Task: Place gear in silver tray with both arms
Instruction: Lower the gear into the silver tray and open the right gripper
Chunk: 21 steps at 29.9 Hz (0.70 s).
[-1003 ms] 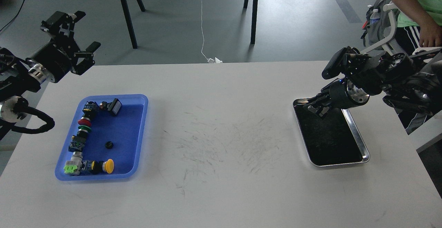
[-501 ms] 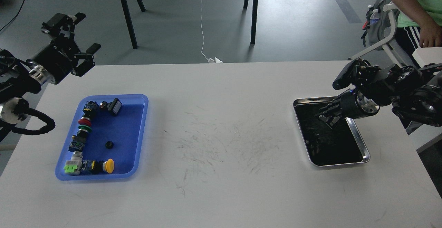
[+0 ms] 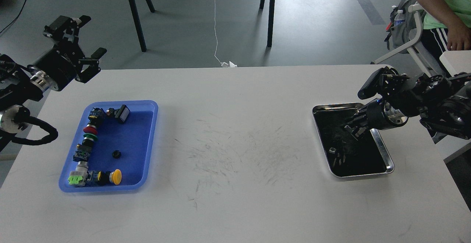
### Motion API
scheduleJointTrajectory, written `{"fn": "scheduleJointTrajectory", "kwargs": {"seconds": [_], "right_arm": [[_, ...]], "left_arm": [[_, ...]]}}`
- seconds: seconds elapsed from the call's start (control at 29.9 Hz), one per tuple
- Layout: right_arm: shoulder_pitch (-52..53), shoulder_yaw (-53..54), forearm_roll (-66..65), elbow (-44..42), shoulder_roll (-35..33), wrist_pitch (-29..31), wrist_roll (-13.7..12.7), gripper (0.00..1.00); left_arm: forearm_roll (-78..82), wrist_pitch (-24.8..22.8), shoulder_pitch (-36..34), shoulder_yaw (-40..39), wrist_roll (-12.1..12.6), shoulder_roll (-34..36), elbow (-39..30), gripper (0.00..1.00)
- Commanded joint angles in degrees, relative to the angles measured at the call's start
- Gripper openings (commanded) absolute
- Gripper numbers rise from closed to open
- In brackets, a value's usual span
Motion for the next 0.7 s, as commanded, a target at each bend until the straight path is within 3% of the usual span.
{"fn": "scheduleJointTrajectory", "kwargs": {"seconds": [0.0,0.13,0.53,0.67], "right_arm": [[0.01,0.11,0.09,-0.09,0.00,0.01,0.00,0.26],[0.01,0.20,0.44,-0.61,0.00,0.01,0.00,0.41],[0.09,1.34,0.96,-0.79,-0.70,-0.08,0.00,0.51],[0.09,4.32,1.23,-0.62,-0.79,-0.08,0.00,0.58]], "left_arm": [[-0.05,0.00,0.00,0.00,0.00,0.00,0.00,0.99],[-0.05,0.00,0.00,0.00,0.00,0.09,0.00,0.99],[-0.22,0.00,0.09,-0.18,0.00,0.87,0.18,0.99],[-3.56,0.00,1.40,-4.47,0.00,2.02,-0.35,0.99]]}}
